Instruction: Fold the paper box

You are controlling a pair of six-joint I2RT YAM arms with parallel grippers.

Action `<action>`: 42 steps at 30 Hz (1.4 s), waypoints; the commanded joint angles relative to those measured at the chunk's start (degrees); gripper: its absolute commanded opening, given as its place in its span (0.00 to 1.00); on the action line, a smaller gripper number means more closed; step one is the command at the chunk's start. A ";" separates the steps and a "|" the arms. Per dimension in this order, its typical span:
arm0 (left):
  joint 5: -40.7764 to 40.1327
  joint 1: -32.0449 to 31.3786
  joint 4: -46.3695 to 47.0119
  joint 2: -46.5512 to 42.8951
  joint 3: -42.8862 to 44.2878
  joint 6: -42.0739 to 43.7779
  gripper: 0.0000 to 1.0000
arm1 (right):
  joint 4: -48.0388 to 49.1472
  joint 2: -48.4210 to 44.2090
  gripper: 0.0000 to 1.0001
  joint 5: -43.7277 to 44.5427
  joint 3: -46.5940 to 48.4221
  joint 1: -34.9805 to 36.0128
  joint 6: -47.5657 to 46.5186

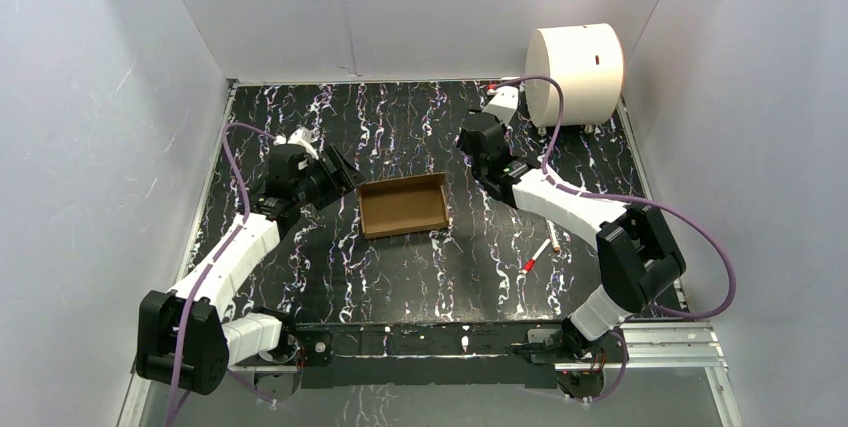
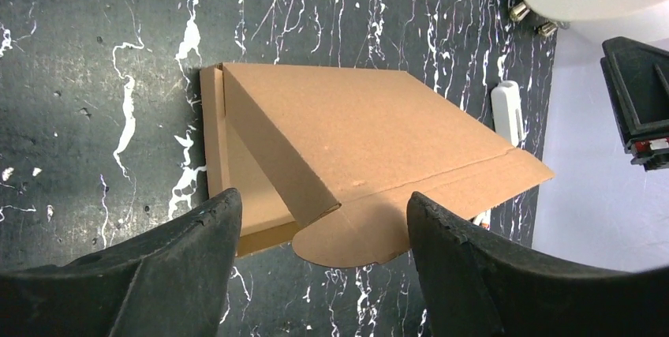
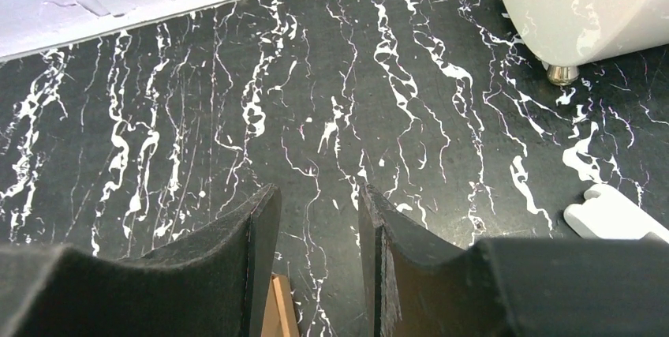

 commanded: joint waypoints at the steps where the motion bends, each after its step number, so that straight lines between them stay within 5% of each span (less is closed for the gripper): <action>1: 3.76 0.25 -1.53 0.06 -0.85 1.67 0.73 | 1.86 0.16 0.50 0.94 -0.26 0.16 -0.06; 5: 5.39 0.22 -1.44 0.37 -3.50 1.83 0.69 | 1.86 0.00 0.50 0.94 -1.17 1.14 -0.06; 6: 5.43 0.22 -1.58 0.24 -3.91 1.95 0.68 | -11.39 0.04 0.50 -47.64 -1.34 1.47 -6.32; 7: 5.33 0.24 -1.78 0.14 -4.29 2.07 0.68 | -12.33 0.07 0.50 -56.56 -1.49 1.77 -5.59; 24: 4.96 0.22 -0.68 1.11 -9.12 1.67 0.63 | -11.32 -3.42 0.50 -52.29 -11.28 4.03 -6.09; 25: 4.96 0.22 -0.48 1.27 -9.57 1.47 0.63 | -11.21 -3.75 0.75 -51.79 -12.12 4.03 -6.38; 36: 7.62 0.14 3.68 2.80 -14.26 -1.05 0.61 | -5.26 -3.38 0.70 -50.12 -19.35 4.19 -8.70; 42: 4.55 0.14 -1.51 -1.75 -9.63 1.71 0.65 | -7.07 -4.70 0.66 -51.11 -16.34 4.92 -10.36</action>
